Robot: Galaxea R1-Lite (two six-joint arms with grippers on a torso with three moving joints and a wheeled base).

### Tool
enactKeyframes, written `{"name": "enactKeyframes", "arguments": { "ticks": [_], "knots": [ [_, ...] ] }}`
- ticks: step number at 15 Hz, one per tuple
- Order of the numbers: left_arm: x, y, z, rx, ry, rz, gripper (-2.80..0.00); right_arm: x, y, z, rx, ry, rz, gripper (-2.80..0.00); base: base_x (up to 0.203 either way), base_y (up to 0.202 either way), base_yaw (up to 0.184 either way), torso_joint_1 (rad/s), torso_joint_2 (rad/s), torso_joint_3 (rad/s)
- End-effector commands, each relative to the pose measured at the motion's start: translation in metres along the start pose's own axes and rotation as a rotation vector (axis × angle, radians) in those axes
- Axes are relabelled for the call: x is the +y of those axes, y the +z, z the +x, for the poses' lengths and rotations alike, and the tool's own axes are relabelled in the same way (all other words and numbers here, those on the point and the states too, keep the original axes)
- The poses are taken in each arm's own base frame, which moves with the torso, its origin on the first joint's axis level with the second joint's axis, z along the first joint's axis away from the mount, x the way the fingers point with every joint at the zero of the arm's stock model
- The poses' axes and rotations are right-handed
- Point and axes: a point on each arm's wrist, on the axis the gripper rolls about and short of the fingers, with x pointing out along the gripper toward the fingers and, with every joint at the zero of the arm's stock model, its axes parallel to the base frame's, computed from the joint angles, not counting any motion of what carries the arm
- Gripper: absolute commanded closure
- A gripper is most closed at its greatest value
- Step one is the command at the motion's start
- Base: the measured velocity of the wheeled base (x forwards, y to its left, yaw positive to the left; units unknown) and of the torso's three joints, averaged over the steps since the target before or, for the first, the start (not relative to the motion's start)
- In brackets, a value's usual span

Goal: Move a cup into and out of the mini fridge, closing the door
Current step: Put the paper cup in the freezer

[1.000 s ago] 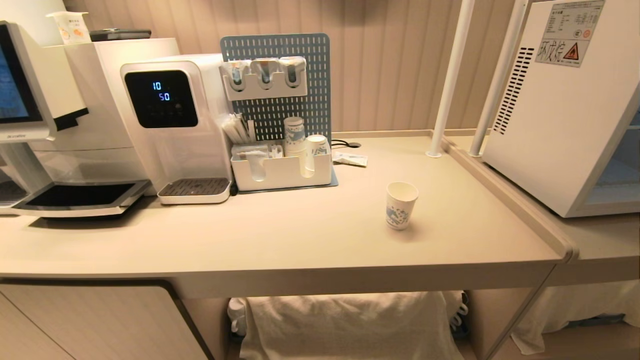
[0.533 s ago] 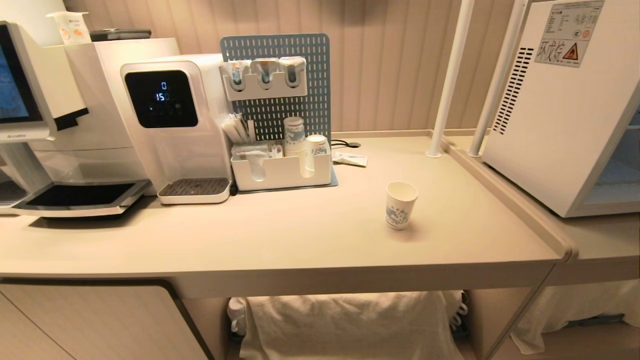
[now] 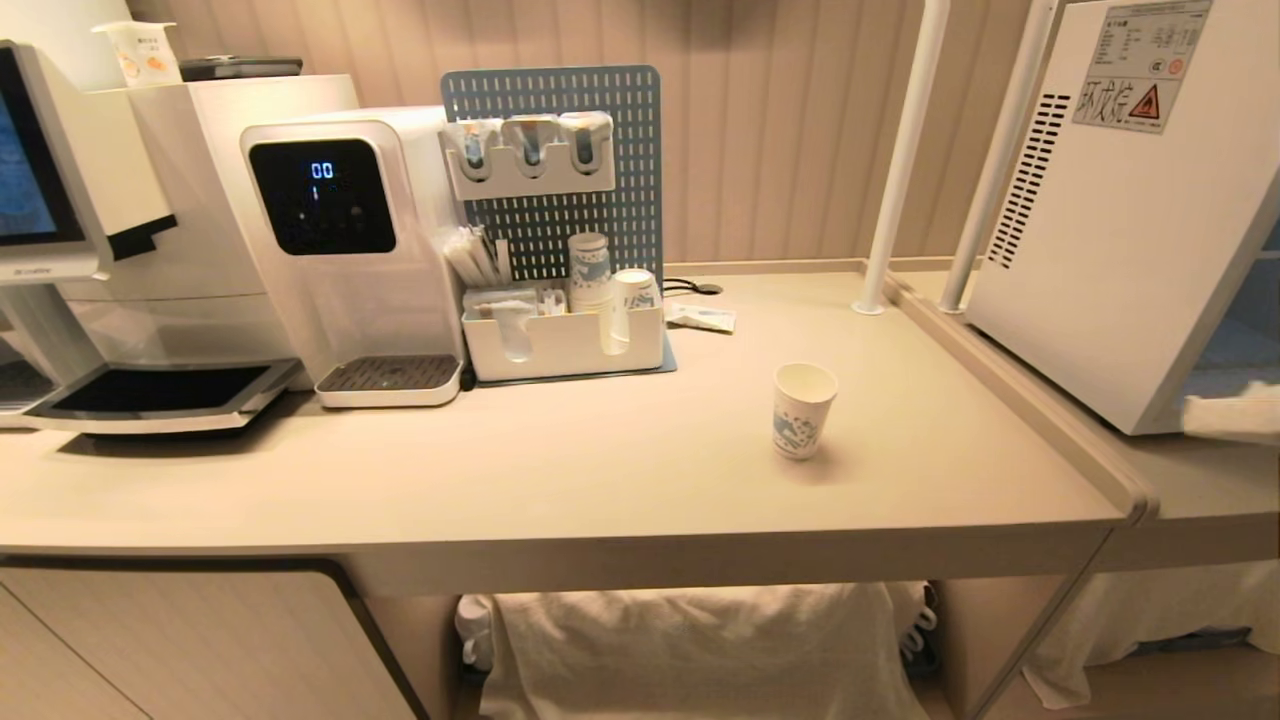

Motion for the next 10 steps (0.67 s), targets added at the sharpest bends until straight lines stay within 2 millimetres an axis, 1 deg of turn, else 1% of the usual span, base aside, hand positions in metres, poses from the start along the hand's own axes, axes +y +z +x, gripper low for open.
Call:
{"name": "enactKeyframes", "arguments": {
  "ticks": [1,2,3,6,9,10],
  "knots": [
    [0.000,0.000,0.000,0.001,0.000,0.000,0.00,-0.018,0.017,0.075,0.096,0.028,0.025,0.00,0.000,0.000,0.000,0.000,0.00,0.000],
    [0.000,0.000,0.000,0.001,0.000,0.000,0.00,-0.024,0.019,0.092,0.106,0.045,0.007,0.00,0.000,0.000,0.000,0.000,0.00,0.000],
    [0.000,0.000,0.000,0.001,0.002,0.000,0.00,-0.028,0.017,0.104,0.132,0.054,-0.028,0.00,0.000,0.000,0.000,0.000,0.00,0.000],
    [0.000,0.000,0.000,0.001,0.000,0.000,0.00,-0.043,-0.003,0.135,0.264,0.087,-0.148,0.00,0.000,0.000,0.000,0.000,0.00,0.000],
    [0.000,0.000,0.000,0.001,0.000,0.000,0.00,-0.057,-0.012,0.169,0.361,0.085,-0.126,0.00,0.000,0.000,0.000,0.000,0.00,0.000],
    [0.000,0.000,0.000,0.001,0.000,0.000,0.00,-0.058,-0.007,0.178,0.346,0.093,-0.127,0.00,0.000,0.000,0.000,0.000,0.00,0.000]
  ]
}}
